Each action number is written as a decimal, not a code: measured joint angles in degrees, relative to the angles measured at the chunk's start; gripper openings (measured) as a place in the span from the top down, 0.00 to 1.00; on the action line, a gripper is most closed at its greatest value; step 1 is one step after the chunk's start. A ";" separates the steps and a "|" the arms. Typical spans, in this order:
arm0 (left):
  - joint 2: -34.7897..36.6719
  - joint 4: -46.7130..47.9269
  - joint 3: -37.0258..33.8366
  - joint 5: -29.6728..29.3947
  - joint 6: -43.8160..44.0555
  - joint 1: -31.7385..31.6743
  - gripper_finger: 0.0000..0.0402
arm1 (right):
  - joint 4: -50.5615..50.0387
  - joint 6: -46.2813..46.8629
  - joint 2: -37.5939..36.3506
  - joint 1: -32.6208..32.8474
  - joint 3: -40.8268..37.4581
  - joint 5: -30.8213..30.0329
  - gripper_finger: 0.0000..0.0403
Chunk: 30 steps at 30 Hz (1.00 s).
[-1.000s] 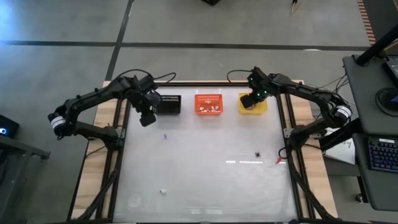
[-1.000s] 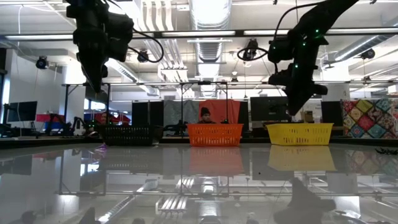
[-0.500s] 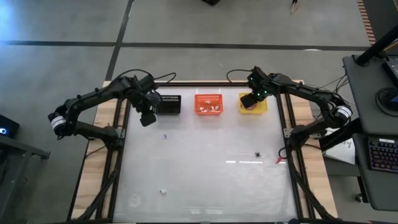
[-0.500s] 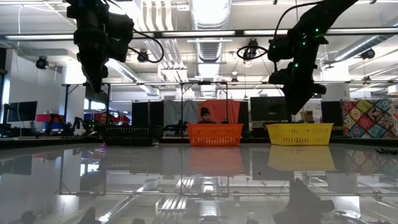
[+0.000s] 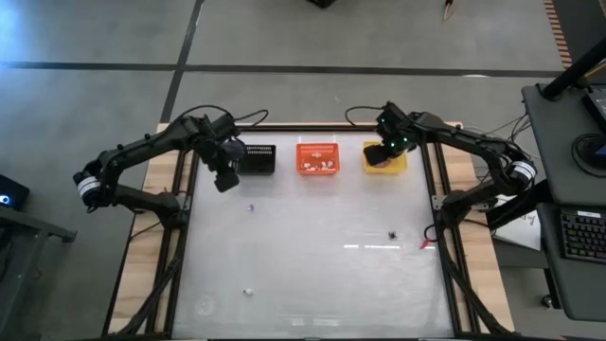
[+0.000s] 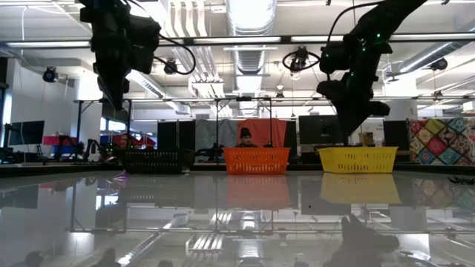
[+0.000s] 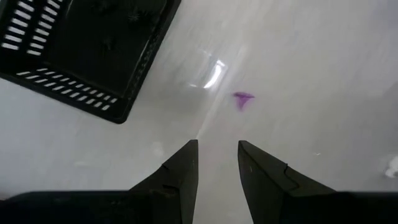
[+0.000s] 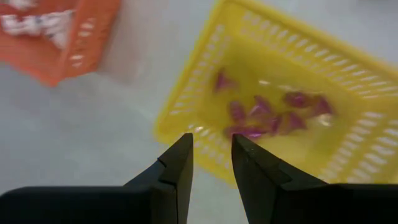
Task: Sort Halloween decoration
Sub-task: Put the spider toy into the black bin
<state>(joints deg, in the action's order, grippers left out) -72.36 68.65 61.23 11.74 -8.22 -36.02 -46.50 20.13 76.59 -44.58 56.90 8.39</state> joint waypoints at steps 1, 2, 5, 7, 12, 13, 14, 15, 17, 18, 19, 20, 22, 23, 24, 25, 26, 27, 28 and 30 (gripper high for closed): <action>0.00 -0.17 0.00 0.82 0.46 0.09 0.76 | 0.00 0.49 -0.05 0.34 0.00 1.09 0.75; 0.00 -0.15 0.00 1.93 0.63 0.27 0.76 | -0.03 1.30 -0.18 0.75 0.00 1.95 0.75; 0.00 -0.18 0.00 4.04 0.76 1.35 0.76 | -1.00 2.95 -0.77 2.79 0.00 2.56 0.75; 0.00 -0.34 0.00 4.21 1.45 2.37 0.76 | -2.96 4.39 -1.26 4.73 0.00 2.55 0.76; 0.00 -0.60 0.00 4.21 1.74 5.08 0.76 | -7.98 9.30 -2.37 11.66 0.00 1.86 0.75; 0.00 -0.60 0.00 4.21 1.74 5.53 0.76 | -8.60 10.50 -2.43 13.29 0.00 1.50 0.75; 0.00 -0.61 0.00 4.21 1.74 5.89 0.76 | -9.24 11.73 -2.43 14.88 0.00 1.02 0.75; 0.00 -0.62 0.00 4.19 1.74 6.19 0.76 | -9.94 13.08 -2.43 16.50 0.00 0.22 0.74; 0.00 -0.62 0.00 4.19 1.74 6.59 0.76 | -11.10 15.83 -2.42 19.60 -0.09 -1.06 0.74; 0.00 -0.60 0.00 4.19 1.74 6.73 0.76 | -11.49 17.31 -2.43 21.16 -0.22 -1.42 0.74; 0.00 -0.58 0.00 4.18 1.73 6.81 0.76 | -12.06 19.09 -2.43 22.70 -0.38 -1.72 0.74; 0.00 -0.56 0.00 4.17 1.67 6.83 0.76 | -12.72 20.80 -2.41 24.22 -0.57 -2.21 0.74; 0.02 -0.19 0.00 4.17 1.21 6.83 0.76 | -13.53 24.25 -2.41 27.00 -1.00 -2.40 0.74; 0.04 0.05 0.00 4.17 0.85 6.83 0.76 | -13.59 26.09 -2.41 28.47 -1.34 -2.41 0.74; 0.07 0.14 0.00 4.14 0.41 6.83 0.76 | -13.55 27.80 -2.41 29.77 -1.73 -2.38 0.74; 0.07 0.35 0.00 4.16 -0.04 6.83 0.76 | -13.68 29.57 -2.41 31.07 -2.10 -2.37 0.74; 0.07 0.55 0.00 4.14 -0.36 6.83 0.76 | -13.79 31.45 -2.41 32.36 -2.52 -2.37 0.74; 0.07 0.54 0.00 4.14 -0.75 6.83 0.76 | -13.87 33.31 -2.41 33.57 -2.99 -2.35 0.74; 0.07 0.54 0.00 4.14 -1.23 6.83 0.76 | -14.15 35.32 -2.41 34.90 -3.49 -2.31 0.74; 0.07 0.60 0.00 4.14 -2.08 6.83 0.76 | -14.91 39.18 -2.41 37.57 -4.55 -2.21 0.74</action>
<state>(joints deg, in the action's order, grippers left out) -72.29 69.25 61.23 15.88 -10.30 -29.19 -61.41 59.30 74.17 -7.01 52.35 6.18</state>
